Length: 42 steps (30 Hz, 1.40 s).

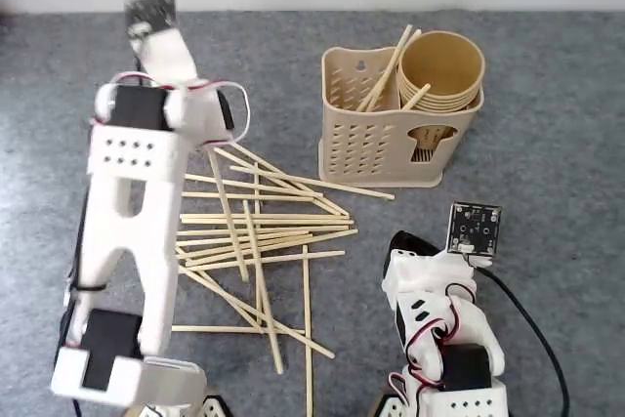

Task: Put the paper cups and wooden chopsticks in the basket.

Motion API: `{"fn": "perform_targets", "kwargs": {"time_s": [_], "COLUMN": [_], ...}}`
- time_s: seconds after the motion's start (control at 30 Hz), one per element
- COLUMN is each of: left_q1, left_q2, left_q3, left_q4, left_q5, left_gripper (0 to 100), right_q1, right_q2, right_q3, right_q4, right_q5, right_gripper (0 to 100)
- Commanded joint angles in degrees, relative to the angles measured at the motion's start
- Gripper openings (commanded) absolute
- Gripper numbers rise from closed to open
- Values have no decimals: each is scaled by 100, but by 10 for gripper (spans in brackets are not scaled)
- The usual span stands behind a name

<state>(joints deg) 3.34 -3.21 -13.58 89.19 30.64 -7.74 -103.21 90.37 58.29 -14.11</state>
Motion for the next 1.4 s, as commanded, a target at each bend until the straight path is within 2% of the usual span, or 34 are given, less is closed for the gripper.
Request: {"fn": "perform_targets", "kwargs": {"time_s": [0.0, 0.23, 0.57, 0.83, 1.13, 1.37], "left_q1": [62, 70, 958, 1644, 1662, 1635], "left_q2": [-369, 35, 290, 949, 2356, 2971], "left_q3": [-945, -2615, -4585, -4664, -4699, -4708], "left_q4": [-18, -431, -1248, -1899, -3393, -3446], "left_q5": [26, 62, 316, 343, 281, -747], "left_gripper": [12, 12, 12, 12, 13, 14], "right_q1": [-4, -4, -4, -4, -4, -4], "right_q2": [-31, -31, -31, -31, -31, -31], "right_q3": [-44, -44, -44, -44, -35, -35], "right_q4": [-127, -127, -127, -127, -127, -127], "right_q5": [-62, -62, -62, -62, -62, -62], "right_gripper": [9, 9, 9, 9, 9, 9]}}
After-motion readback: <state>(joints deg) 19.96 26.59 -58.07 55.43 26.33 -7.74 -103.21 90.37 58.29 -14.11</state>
